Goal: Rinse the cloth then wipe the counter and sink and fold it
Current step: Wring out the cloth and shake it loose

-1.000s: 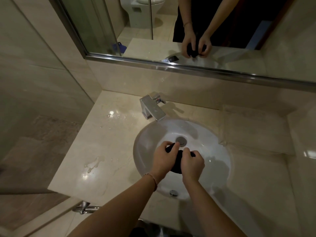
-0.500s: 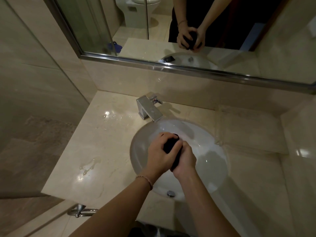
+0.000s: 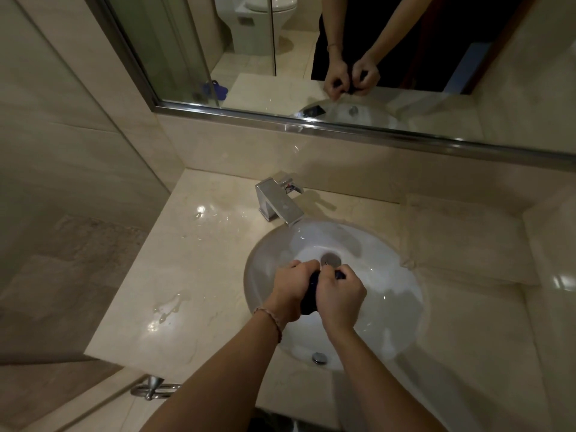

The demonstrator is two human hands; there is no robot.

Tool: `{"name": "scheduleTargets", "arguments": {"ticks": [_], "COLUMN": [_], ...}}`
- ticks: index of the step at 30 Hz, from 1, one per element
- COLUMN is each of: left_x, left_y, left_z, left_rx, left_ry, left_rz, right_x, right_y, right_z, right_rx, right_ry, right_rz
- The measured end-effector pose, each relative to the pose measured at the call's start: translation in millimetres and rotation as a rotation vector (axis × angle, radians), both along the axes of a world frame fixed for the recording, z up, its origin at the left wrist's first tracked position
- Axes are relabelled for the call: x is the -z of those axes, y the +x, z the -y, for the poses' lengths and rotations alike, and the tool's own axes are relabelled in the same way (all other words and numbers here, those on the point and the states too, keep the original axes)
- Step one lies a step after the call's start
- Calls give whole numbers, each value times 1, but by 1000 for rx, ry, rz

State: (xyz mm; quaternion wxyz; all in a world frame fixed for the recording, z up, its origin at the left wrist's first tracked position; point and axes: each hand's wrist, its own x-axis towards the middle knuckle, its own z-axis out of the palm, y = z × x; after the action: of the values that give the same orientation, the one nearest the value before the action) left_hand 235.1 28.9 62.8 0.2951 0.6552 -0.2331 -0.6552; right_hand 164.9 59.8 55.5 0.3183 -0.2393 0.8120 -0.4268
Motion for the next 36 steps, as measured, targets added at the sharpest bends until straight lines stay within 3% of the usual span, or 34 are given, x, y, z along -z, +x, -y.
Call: {"name": "scheduleTargets", "arguments": {"ticks": [7, 12, 15, 18, 21, 24, 26, 28, 31, 34, 36], "left_x": [-5, -6, -4, -1, 1, 3, 6, 9, 5, -1, -2], "left_y": [6, 18, 21, 11, 0, 0, 4, 2, -7, -11, -10], "left_z": [12, 12, 11, 5, -2, -8, -11, -12, -12, -3, 4], "left_rx": [-89, -77, 24, -129, -242, -231, -171, -90, -81, -145, -136], "left_ry": [100, 49, 60, -91, -277, -420, -483, -517, -545, -397, -333], "left_rz": [-47, -247, -230, -155, -39, 104, 124, 168, 267, 127, 131], "right_x": [9, 12, 4, -2, -5, -13, -19, -14, -11, -10, -14], "right_y": [-4, -13, -9, -3, -5, -21, -31, -29, -10, 2, 5], "right_z": [6, -4, -9, -9, -5, -6, -5, 1, 9, 16, 17], "right_rx": [-258, -335, -384, -175, 61, 11, 19, 86, 210, 373, 401], "right_ry": [-182, -310, -405, -356, -127, 25, 22, 71, 86, 14, 3], "right_rz": [-263, -202, -125, 108, 607, 1094, 1255, 1277, 1112, 880, 739]}}
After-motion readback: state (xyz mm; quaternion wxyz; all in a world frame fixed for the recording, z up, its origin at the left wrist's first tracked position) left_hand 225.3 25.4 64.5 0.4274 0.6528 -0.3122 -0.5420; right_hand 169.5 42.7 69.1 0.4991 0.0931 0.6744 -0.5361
